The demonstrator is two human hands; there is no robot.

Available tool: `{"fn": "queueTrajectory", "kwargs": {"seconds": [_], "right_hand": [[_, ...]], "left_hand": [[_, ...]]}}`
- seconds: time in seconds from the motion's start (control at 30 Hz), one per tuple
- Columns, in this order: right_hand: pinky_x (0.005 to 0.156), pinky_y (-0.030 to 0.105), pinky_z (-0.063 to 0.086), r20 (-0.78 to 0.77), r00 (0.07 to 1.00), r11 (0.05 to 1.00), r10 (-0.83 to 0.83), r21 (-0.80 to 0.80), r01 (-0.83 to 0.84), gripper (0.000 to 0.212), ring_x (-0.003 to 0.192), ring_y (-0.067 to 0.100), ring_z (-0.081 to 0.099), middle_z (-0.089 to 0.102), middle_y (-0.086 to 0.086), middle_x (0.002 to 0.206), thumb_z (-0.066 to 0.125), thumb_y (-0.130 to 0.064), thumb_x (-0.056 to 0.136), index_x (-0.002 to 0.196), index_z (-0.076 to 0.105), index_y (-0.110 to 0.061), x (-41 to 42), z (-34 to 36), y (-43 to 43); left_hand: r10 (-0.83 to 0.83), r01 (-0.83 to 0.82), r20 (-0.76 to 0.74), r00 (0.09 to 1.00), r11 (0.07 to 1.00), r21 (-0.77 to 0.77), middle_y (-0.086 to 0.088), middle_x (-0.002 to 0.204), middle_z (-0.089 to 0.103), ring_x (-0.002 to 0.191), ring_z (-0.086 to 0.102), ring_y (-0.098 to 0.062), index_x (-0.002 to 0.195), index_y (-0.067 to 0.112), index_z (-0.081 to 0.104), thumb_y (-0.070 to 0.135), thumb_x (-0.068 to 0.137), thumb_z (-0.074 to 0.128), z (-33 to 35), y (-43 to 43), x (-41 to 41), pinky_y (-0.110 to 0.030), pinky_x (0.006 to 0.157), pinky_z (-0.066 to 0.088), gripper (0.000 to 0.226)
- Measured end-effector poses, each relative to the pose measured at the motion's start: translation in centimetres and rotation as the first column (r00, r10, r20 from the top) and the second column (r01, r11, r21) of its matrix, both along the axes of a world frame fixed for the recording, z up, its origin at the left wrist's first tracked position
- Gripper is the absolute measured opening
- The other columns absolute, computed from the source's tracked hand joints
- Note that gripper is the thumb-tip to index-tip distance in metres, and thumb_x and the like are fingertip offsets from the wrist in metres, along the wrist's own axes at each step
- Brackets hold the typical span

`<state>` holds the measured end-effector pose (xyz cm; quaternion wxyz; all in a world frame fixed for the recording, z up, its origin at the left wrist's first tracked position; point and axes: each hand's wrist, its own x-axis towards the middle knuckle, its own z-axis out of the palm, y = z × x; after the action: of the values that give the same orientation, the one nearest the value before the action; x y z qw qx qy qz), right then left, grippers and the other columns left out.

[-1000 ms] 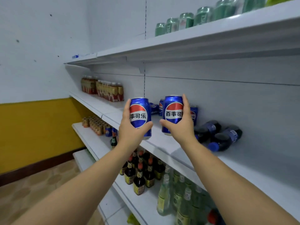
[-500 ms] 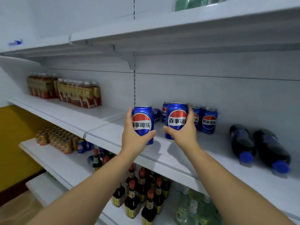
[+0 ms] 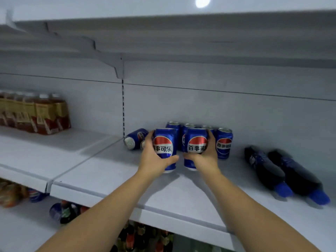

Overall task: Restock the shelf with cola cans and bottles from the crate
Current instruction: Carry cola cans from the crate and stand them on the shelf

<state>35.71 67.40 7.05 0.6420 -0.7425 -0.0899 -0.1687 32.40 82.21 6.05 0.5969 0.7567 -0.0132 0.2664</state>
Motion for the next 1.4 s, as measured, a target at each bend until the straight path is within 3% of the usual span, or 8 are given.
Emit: {"fn": "queueTrajectory", "kwargs": {"seconds": [0.1, 0.2, 0.33, 0.43, 0.7, 0.87, 1.07, 1.4], "right_hand": [[0.094, 0.034, 0.046, -0.022, 1.0, 0.999, -0.008, -0.04, 0.007, 0.108, 0.117, 0.019, 0.054, 0.053, -0.004, 0.13, 0.08, 0.001, 0.06, 0.144, 0.021, -0.032, 1.7, -0.1, 1.0], [0.092, 0.024, 0.038, -0.021, 1.0, 0.998, -0.017, -0.063, 0.016, 0.111, 0.125, 0.016, 0.048, 0.045, -0.004, 0.14, 0.081, 0.0, 0.062, 0.147, 0.015, -0.031, 2.6, -0.5, 1.8], [0.093, 0.024, 0.037, -0.003, 1.0, 0.998, -0.011, -0.065, 0.011, 0.113, 0.127, 0.015, 0.044, 0.042, -0.004, 0.141, 0.08, 0.002, 0.064, 0.148, 0.012, -0.031, 3.6, -1.7, 2.0], [0.094, 0.022, 0.037, -0.012, 1.0, 0.996, 0.0, -0.087, -0.001, 0.115, 0.123, 0.007, 0.042, 0.04, -0.011, 0.136, 0.081, 0.001, 0.064, 0.147, 0.01, -0.031, 4.1, -2.3, 1.9], [0.093, 0.022, 0.034, -0.111, 0.994, 0.987, -0.008, -0.162, -0.011, 0.116, 0.118, 0.004, 0.038, 0.037, -0.003, 0.141, 0.076, 0.004, 0.069, 0.147, -0.002, -0.032, 4.5, -2.7, 1.0], [0.091, 0.023, 0.035, -0.157, 0.984, 0.95, -0.084, -0.31, 0.032, 0.108, 0.125, 0.015, 0.043, 0.043, 0.0, 0.14, 0.075, 0.003, 0.067, 0.148, 0.009, -0.024, 3.6, -2.6, 0.5], [0.094, 0.027, 0.039, -0.139, 0.976, 0.874, -0.167, -0.478, 0.081, 0.101, 0.124, 0.022, 0.049, 0.05, 0.002, 0.137, 0.081, -0.014, 0.068, 0.147, 0.018, -0.02, 3.7, -2.3, 0.8], [0.095, 0.021, 0.032, -0.114, 0.984, 0.892, -0.135, -0.447, 0.071, 0.102, 0.129, 0.02, 0.044, 0.046, 0.004, 0.141, 0.076, -0.009, 0.073, 0.149, 0.008, -0.016, 6.4, -2.7, 2.2]], "left_hand": [[0.047, -0.047, 0.003, 0.999, 0.998, 0.042, 0.002, 0.124, 0.05, 0.102, 0.054, -0.012, 0.14, 0.025, 0.022, 0.012, 0.06, 0.085, -0.5, -0.1, 1.8, -0.025, 0.083, 0.045, 0.103], [0.024, -0.022, -0.023, 0.999, 0.997, 0.075, 0.006, 0.12, 0.046, 0.103, 0.051, -0.01, 0.142, 0.022, 0.019, 0.011, 0.063, 0.084, -0.9, 0.2, 3.6, -0.023, 0.085, 0.043, 0.103], [-0.025, 0.036, -0.066, 0.997, 0.984, 0.176, -0.001, 0.137, 0.043, 0.123, 0.046, -0.018, 0.143, 0.018, 0.018, 0.013, 0.059, 0.087, -1.4, 0.9, 6.2, -0.037, 0.102, 0.043, 0.109], [-0.046, 0.061, -0.08, 0.996, 0.977, 0.206, -0.004, 0.141, 0.038, 0.127, 0.044, -0.02, 0.144, 0.015, 0.016, 0.01, 0.06, 0.085, -1.5, 1.6, 7.5, -0.035, 0.102, 0.042, 0.109], [-0.055, 0.082, -0.111, 0.992, 0.961, 0.263, -0.002, 0.15, 0.023, 0.134, 0.035, -0.02, 0.147, 0.018, 0.008, 0.017, 0.062, 0.085, -2.3, 2.2, 8.2, -0.032, 0.106, 0.037, 0.115], [-0.041, 0.129, -0.211, 0.977, 0.896, 0.425, -0.003, 0.144, 0.037, 0.127, 0.045, -0.023, 0.146, 0.022, 0.006, 0.031, 0.062, 0.084, -2.5, 3.7, 7.9, -0.035, 0.097, 0.043, 0.116], [-0.04, 0.17, -0.253, 0.967, 0.84, 0.515, -0.002, 0.12, 0.059, 0.099, 0.061, -0.023, 0.136, 0.022, 0.028, 0.031, 0.071, 0.073, -2.6, 4.2, 8.1, -0.039, 0.084, 0.052, 0.08], [0.015, 0.149, -0.33, 0.944, 0.873, 0.465, -0.012, 0.132, 0.053, 0.115, 0.055, -0.03, 0.148, 0.016, 0.004, 0.02, 0.077, 0.069, -2.9, 3.0, 10.6, -0.045, 0.096, 0.047, 0.097]]}}
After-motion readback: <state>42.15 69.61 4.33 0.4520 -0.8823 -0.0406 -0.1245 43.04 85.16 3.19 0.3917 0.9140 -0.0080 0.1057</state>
